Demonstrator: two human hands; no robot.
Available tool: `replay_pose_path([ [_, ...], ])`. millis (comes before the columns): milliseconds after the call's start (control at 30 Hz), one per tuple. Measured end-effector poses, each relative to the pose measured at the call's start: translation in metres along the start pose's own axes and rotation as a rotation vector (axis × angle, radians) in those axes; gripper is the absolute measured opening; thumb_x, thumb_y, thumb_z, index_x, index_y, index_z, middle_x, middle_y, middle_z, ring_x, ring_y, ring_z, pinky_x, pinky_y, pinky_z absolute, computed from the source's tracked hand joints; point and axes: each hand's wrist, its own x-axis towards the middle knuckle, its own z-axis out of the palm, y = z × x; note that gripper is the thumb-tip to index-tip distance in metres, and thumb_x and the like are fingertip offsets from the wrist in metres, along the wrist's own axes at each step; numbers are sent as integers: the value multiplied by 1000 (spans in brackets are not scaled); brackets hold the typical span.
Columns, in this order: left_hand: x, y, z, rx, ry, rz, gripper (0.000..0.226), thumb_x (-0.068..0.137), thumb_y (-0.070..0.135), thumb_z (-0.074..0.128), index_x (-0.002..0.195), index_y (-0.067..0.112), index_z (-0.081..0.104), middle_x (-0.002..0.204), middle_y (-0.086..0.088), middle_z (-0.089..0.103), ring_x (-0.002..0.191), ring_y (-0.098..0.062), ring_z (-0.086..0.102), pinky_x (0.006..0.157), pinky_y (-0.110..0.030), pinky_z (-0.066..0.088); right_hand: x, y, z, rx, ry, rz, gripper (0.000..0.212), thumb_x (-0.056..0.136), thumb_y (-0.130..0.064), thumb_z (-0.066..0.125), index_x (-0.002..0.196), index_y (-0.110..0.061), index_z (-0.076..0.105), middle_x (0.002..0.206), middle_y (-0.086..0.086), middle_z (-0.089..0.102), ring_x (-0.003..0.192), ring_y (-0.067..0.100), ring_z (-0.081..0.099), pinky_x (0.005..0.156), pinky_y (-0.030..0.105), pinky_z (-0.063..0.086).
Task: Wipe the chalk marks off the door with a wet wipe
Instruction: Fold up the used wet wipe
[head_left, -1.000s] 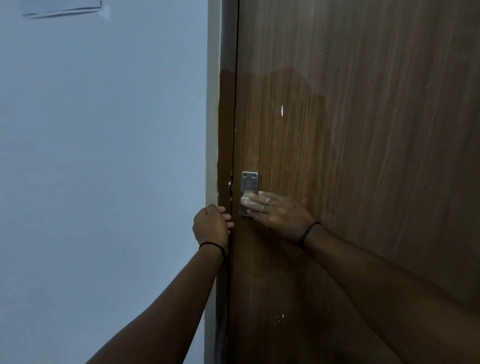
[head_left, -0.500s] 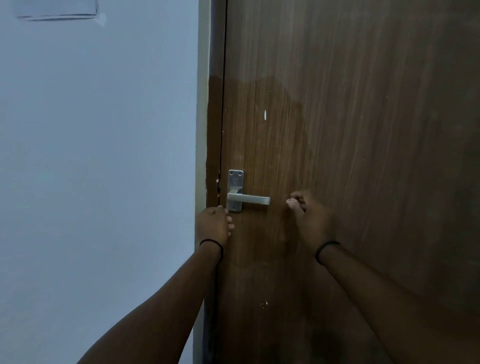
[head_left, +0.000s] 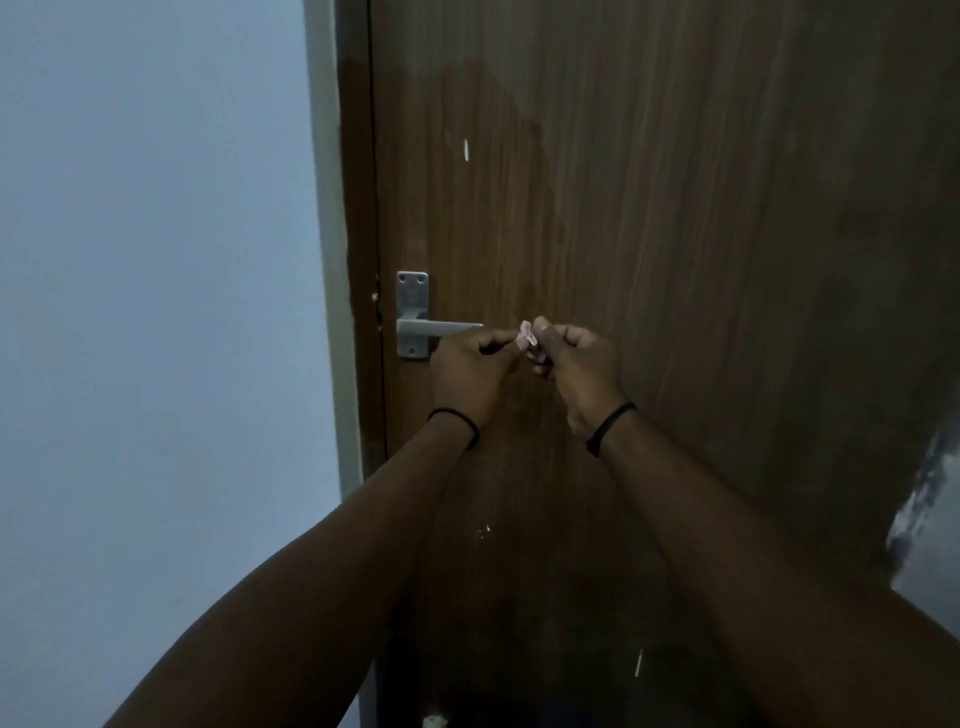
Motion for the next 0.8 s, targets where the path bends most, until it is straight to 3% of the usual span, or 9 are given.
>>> replay_pose_path([
  [133, 8, -10, 34, -92, 22, -21, 19, 88, 29, 71, 93, 12, 77, 81, 3, 76, 77, -6, 71, 71, -26, 58, 13, 16, -33, 73, -72, 1, 31, 85, -29, 75, 95, 0, 73, 75, 3, 68, 68, 10, 61, 63, 22, 51],
  [267, 20, -27, 80, -90, -10, -9, 12, 89, 21, 70, 86, 11, 76, 74, 6, 73, 70, -2, 68, 63, -16, 52, 36, 38, -70, 80, -43, 43, 15, 84, -25, 76, 81, -11, 74, 71, 6, 69, 62, 13, 63, 54, 23, 51],
  [333, 32, -33, 104, 0, -17, 53, 10, 89, 17, 68, 87, 13, 77, 79, 2, 73, 73, -6, 67, 64, -20, 51, 51, 47, -84, 119, 4, 69, 13, 80, -26, 76, 72, -17, 73, 67, 4, 69, 56, 11, 62, 48, 21, 50],
  [467, 57, -20, 152, 46, -66, 139, 15, 85, 13, 63, 91, 14, 77, 83, -1, 71, 74, -11, 64, 66, -22, 48, 77, 37, -120, 249, 109, 92, 10, 81, -19, 72, 87, -13, 67, 73, 2, 71, 58, 7, 63, 46, 18, 50],
  [600, 78, 13, 202, -92, -276, 48, 18, 86, 15, 63, 98, 17, 77, 88, 6, 69, 80, -5, 64, 74, -23, 52, 88, -6, -172, 246, 248, 144, 9, 88, -9, 65, 96, -6, 68, 75, 3, 73, 61, 7, 67, 53, 16, 55],
  [733, 90, 48, 246, -189, -554, -105, 17, 89, 8, 68, 104, 11, 75, 98, -10, 74, 90, -24, 70, 83, -40, 56, 79, -51, -219, 233, 386, 226, 10, 91, -1, 61, 99, 1, 66, 83, 13, 72, 72, 15, 70, 68, 22, 60],
  [800, 91, 67, 265, -259, -649, -186, 18, 87, 5, 69, 103, 12, 73, 98, -15, 74, 83, -16, 68, 78, -36, 55, 69, -74, -239, 224, 434, 252, 11, 91, -1, 60, 100, 3, 65, 95, 21, 69, 83, 22, 68, 79, 25, 59],
])
